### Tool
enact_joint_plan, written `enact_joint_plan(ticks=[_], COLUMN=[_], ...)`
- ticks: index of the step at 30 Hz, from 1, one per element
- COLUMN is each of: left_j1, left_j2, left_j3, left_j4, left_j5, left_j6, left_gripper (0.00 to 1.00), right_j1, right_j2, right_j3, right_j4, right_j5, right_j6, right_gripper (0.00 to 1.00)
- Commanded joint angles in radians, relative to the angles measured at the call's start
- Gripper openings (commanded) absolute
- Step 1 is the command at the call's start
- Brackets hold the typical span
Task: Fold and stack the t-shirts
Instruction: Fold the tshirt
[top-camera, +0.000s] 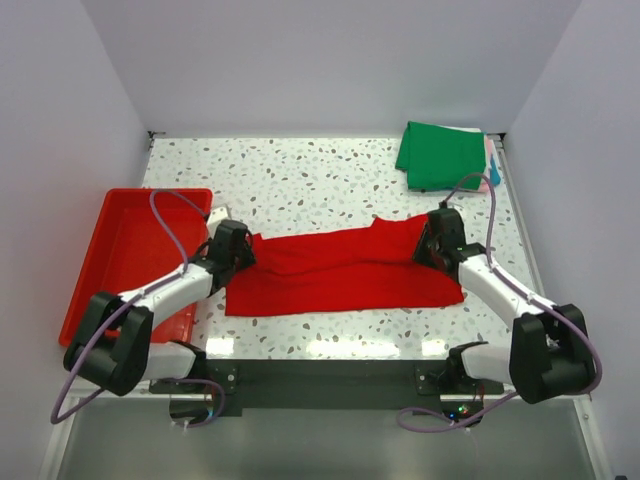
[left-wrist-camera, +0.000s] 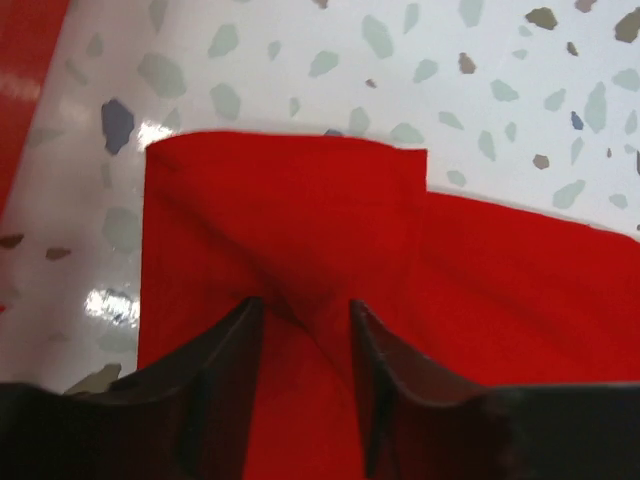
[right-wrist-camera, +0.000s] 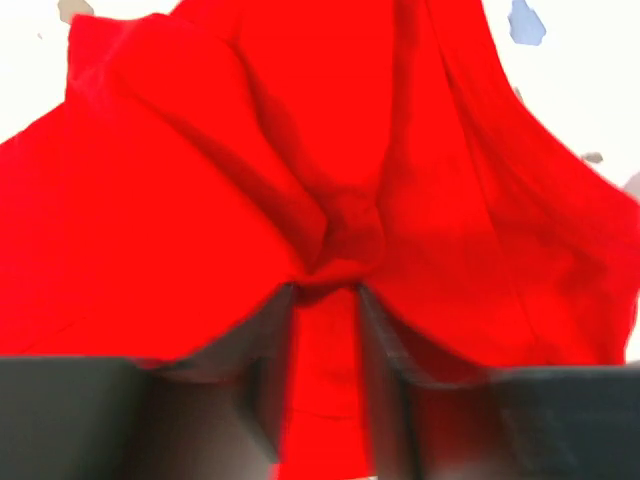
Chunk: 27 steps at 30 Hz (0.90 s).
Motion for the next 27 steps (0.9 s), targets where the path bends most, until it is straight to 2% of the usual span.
enact_joint_plan(ticks=[1,3,8,14,17,19,27], left_j1=[-0.005,-0.005,-0.005,-0.005,-0.005,-0.005,-0.017], left_j2=[-0.068,-0.094,-0.085,-0.006,0.062,0.135,0.306], left_j3=[-0.050,-0.044,0.058,0.167,0.227,0.304,0.422], left_j4=[0.111,0.105,0.035,0.014,-0.012,-0.097,-0.194], left_j5=[-0.028,-0.028,-0.041,-0.016,-0.028,-0.056,-0.133], left_j6=[-0.060,-0.048,-0.013,0.038,0.050,0.035,-0.002], left_gripper=[0.49,0.56,0.56,0.54,0.53,0.52,0.51], right_j1=[-0.001,-0.001,0.007,0.042,0.053,0.059,0.088], right_j2=[-0.055,-0.047,0.095,0.289,0.373,0.416,0.457], right_j3=[0.020,0.057,0.219,0.362,0.414,0.443,0.459], right_j4=[0.061,0.046,0.047,0.026,0.026,0.023,0.021], right_j5=[0.008,-0.018,-0.096,-0.029,-0.032,-0.026,-0.015], right_j6=[0.004,-0.013,-0.065,-0.114,-0.118,-0.123,-0.125], right_gripper=[0.41,0.46,0.47,0.48,0.48,0.48,0.48])
